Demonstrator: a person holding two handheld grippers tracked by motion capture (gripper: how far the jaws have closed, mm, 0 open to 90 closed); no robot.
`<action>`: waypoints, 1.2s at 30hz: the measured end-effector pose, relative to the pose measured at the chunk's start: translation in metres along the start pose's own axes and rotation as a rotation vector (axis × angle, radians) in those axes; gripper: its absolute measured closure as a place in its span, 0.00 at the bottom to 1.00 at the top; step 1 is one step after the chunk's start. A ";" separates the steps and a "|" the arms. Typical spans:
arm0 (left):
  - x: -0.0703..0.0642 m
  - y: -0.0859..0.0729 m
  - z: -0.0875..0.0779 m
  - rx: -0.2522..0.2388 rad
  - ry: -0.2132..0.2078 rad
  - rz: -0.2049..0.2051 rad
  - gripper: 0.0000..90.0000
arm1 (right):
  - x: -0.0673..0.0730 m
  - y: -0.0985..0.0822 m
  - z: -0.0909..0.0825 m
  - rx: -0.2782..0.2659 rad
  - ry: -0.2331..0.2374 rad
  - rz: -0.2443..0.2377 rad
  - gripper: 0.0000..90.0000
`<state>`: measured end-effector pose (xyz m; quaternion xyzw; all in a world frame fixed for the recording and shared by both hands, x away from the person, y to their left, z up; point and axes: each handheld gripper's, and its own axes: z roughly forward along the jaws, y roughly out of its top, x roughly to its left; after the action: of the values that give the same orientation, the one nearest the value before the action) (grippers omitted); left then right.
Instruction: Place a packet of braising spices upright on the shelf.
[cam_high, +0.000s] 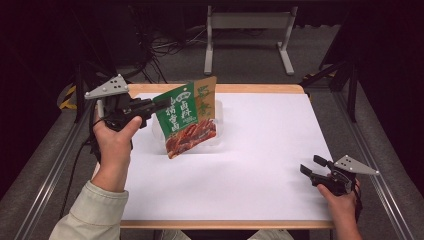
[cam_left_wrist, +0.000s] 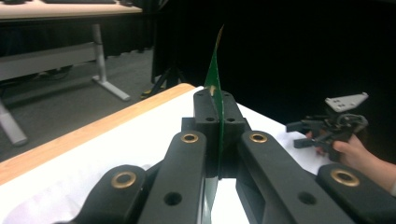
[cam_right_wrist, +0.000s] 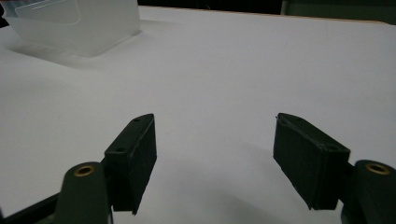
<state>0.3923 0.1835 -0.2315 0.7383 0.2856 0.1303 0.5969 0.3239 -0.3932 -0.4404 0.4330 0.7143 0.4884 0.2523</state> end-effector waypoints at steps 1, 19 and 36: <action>0.002 0.001 0.000 -0.001 0.004 -0.003 1.00 | 0.000 0.000 0.000 0.000 0.000 0.000 0.34; 0.028 0.013 -0.006 -0.063 0.124 -0.056 1.00 | 0.001 0.000 0.001 0.008 -0.002 -0.013 0.34; 0.043 0.019 0.016 -0.154 0.147 -0.139 1.00 | 0.004 0.000 0.003 0.025 -0.008 -0.042 0.33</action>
<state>0.4410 0.1928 -0.2236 0.6572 0.3683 0.1641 0.6368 0.3242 -0.3884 -0.4412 0.4231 0.7284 0.4721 0.2600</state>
